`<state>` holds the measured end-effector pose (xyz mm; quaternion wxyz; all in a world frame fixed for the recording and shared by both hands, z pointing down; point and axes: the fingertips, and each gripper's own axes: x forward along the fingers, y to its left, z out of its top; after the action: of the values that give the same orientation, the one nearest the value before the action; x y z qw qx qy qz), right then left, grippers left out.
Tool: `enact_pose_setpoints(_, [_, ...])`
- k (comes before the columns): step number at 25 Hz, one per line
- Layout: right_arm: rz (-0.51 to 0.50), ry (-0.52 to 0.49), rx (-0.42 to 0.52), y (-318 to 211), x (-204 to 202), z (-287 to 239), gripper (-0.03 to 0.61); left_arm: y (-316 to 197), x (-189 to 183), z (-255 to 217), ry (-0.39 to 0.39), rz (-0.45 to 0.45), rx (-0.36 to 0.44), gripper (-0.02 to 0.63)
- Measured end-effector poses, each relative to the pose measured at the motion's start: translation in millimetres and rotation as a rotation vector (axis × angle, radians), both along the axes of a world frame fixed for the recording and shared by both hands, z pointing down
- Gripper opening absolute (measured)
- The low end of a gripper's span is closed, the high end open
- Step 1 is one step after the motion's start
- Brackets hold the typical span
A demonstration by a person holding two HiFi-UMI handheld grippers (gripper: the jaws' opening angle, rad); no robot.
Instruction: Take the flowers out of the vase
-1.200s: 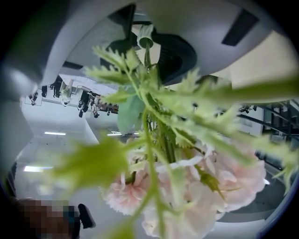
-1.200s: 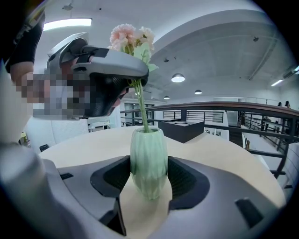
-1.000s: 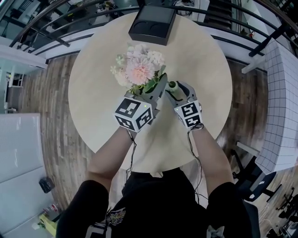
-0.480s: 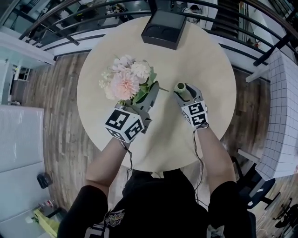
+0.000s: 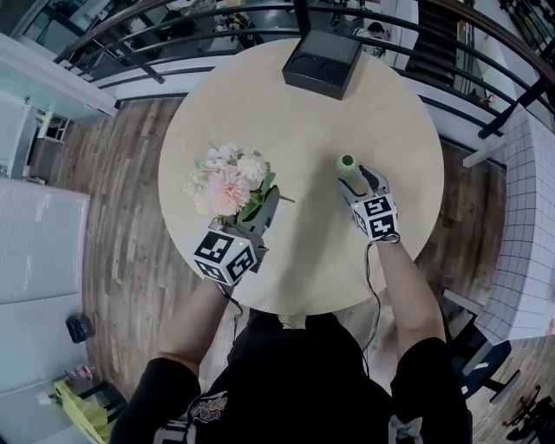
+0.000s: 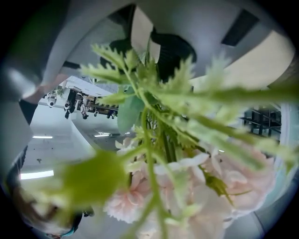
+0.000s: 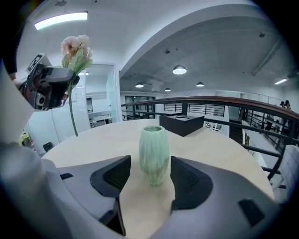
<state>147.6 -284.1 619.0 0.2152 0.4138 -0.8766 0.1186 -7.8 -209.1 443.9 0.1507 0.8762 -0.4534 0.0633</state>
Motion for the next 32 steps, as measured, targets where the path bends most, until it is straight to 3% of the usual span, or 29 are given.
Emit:
enact_pose_setpoints(4, [0.054,-0.061,0.003,27,8,-24,0.259,22,-11,2,-0.015,0.006,-0.01,0.077])
enact_pose_setpoints(8, [0.121,-0.207,-0.015,65,7,-62,0.242,44,-20,6,-0.007,0.04,-0.025,0.076])
enact_pose_setpoints(10, [0.158,-0.263,0.005,85,4,-83,0.049,56,-25,6,0.001,0.059,-0.035,0.075])
enact_pose_setpoints(11, [0.171,-0.282,0.02,94,2,-93,0.023,61,-28,6,0.006,0.068,-0.04,0.077])
enact_pose_setpoints(24, [0.283,-0.368,0.107,234,-82,-191,0.023,157,-70,-18,0.002,0.232,-0.035,0.076])
enact_pose_setpoints(32, [0.327,-0.372,0.147,304,-139,-211,0.023,223,-111,-13,0.001,0.303,-0.073,0.075])
